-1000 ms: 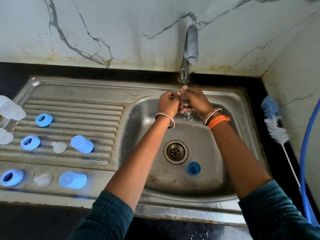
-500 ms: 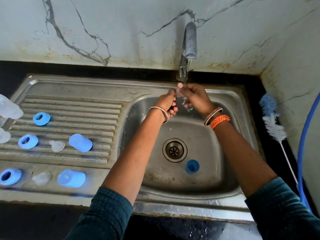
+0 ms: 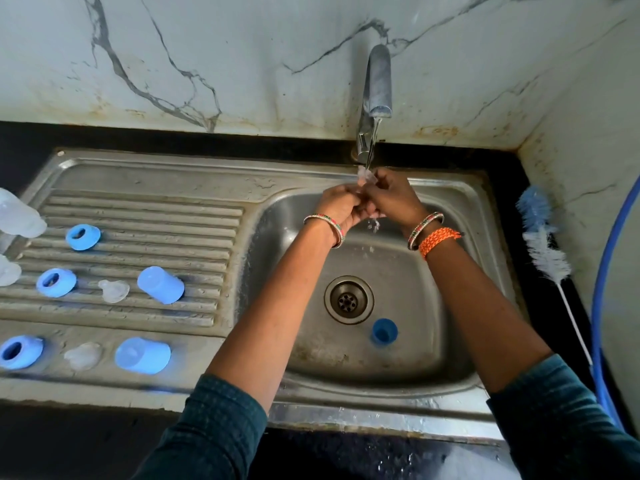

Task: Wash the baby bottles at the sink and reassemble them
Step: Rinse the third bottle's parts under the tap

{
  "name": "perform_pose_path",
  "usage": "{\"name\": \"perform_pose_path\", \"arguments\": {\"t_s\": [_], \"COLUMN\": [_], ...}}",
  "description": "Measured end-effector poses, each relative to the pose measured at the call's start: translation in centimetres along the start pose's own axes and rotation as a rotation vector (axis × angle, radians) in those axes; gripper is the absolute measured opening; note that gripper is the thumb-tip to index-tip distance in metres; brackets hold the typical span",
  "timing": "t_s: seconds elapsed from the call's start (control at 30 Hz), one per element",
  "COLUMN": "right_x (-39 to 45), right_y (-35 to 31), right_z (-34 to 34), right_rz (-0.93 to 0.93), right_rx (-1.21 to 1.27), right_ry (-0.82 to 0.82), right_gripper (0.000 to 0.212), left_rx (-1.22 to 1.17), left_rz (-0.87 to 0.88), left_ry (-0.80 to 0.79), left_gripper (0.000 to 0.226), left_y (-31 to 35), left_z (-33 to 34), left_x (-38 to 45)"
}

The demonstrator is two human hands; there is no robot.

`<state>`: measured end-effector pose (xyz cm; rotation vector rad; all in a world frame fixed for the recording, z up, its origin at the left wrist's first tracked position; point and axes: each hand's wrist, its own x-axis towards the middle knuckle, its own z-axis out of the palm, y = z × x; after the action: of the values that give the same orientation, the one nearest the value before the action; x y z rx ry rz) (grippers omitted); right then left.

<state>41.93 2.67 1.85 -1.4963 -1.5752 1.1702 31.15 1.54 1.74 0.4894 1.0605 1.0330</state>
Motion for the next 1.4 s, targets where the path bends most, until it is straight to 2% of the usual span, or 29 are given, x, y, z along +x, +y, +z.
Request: {"name": "perform_pose_path", "arguments": {"t_s": [0.03, 0.1, 0.17, 0.23, 0.3, 0.37, 0.4, 0.47, 0.53, 0.6, 0.63, 0.67, 0.7, 0.73, 0.83, 0.9, 1.03, 1.13, 1.17, 1.27, 1.33, 1.4], "right_x": [-0.1, -0.3, -0.4, -0.4, -0.2, 0.2, 0.4, 0.6, 0.0, -0.7, -0.9, -0.9, -0.8, -0.8, -0.9, -1.7, -1.9, -1.6, -1.4, -0.7, -0.3, -0.3], "right_y": [0.0, 0.2, 0.2, -0.2, -0.6, -1.1, -1.1, -0.9, -0.8, -0.6, -0.2, 0.3, 0.5, 0.5, 1.2, 1.5, 2.3, 2.3, 2.3, 2.1, 1.8, 2.2], "right_z": [-0.2, -0.6, -1.3, -2.2, -3.2, -3.6, -3.4, -2.1, -0.5, 0.1, 0.1, 0.2, 0.6, 1.2, 3.8, 4.8, 4.6, 3.6, 3.2, 2.3, 2.3, 2.8], "right_rz": [-0.049, -0.156, -0.239, -0.358, -0.599, -0.684, -0.639, -0.365, -0.016, 0.327, 0.449, 0.515, 0.520, 0.467, 0.146, -0.019, -0.138, -0.107, -0.099, -0.155, -0.217, -0.251], "right_rx": [-0.016, -0.106, -0.294, -0.717, -1.202, -1.382, -1.333, -1.001, -0.403, 0.283, 0.511, 0.626, 0.625, 0.501, -0.133, -0.333, -0.290, -0.307, -0.357, -0.467, -0.464, -0.357], "right_ry": [-0.012, -0.032, -0.082, -0.172, -0.152, -0.083, -0.039, 0.011, -0.035, -0.098, -0.124, -0.113, -0.079, -0.008, 0.328, 0.432, 0.437, 0.433, 0.420, 0.377, 0.419, 0.460], "right_gripper": [0.007, 0.016, 0.027, 0.032, 0.030, 0.028, 0.029, 0.025, 0.014, 0.014, 0.014, 0.013, 0.010, 0.007, 0.026, 0.030, 0.038, 0.057, 0.057, 0.037, 0.031, 0.030], "left_rx": [-0.085, -0.203, -0.193, -0.063, 0.012, -0.063, -0.123, -0.210, -0.209, -0.186, -0.186, -0.173, -0.172, -0.178, -0.174, -0.163, -0.112, -0.171, -0.196, -0.248, -0.173, -0.024], "left_rz": [0.022, 0.040, 0.017, -0.017, -0.062, -0.079, -0.060, 0.016, 0.076, 0.097, 0.099, 0.107, 0.106, 0.085, -0.025, -0.087, -0.137, -0.133, -0.149, -0.216, -0.207, -0.197], "left_ry": [-0.023, -0.076, -0.079, -0.046, -0.058, -0.079, -0.091, -0.106, -0.104, -0.093, -0.095, -0.094, -0.082, -0.033, 0.152, 0.187, 0.263, 0.176, 0.139, 0.078, 0.035, 0.075], "left_gripper": [0.029, 0.025, 0.028, 0.031, 0.033, 0.029, 0.024, 0.020, 0.021, 0.022, 0.023, 0.024, 0.024, 0.025, 0.042, 0.041, 0.039, 0.036, 0.036, 0.036, 0.035, 0.042], "left_y": [0.0, 0.0, 0.0, -0.3, -0.7, -0.8, -0.8, -0.9, -1.2, -1.8, -1.9, -2.1, -2.3, -2.6, -2.9, -2.9, -2.7, -2.6, -2.4, -2.5, -2.6, -2.9], "left_z": [-0.4, -1.3, -2.1, -2.5, -2.3, -1.7, -1.4, -0.7, -0.6, -1.2, -1.5, -1.7, -1.7, -1.6, -0.5, -0.3, -0.2, -0.7, -0.9, -2.0, -2.3, -3.0], "left_x": [0.1, 0.2, 0.4, 0.8, 1.0, 1.2, 1.3, 1.5, 1.7, 1.9, 1.8, 1.7, 1.7, 1.6, 2.0, 2.2, 2.3, 2.4, 2.5, 2.8, 3.0, 3.7]}}
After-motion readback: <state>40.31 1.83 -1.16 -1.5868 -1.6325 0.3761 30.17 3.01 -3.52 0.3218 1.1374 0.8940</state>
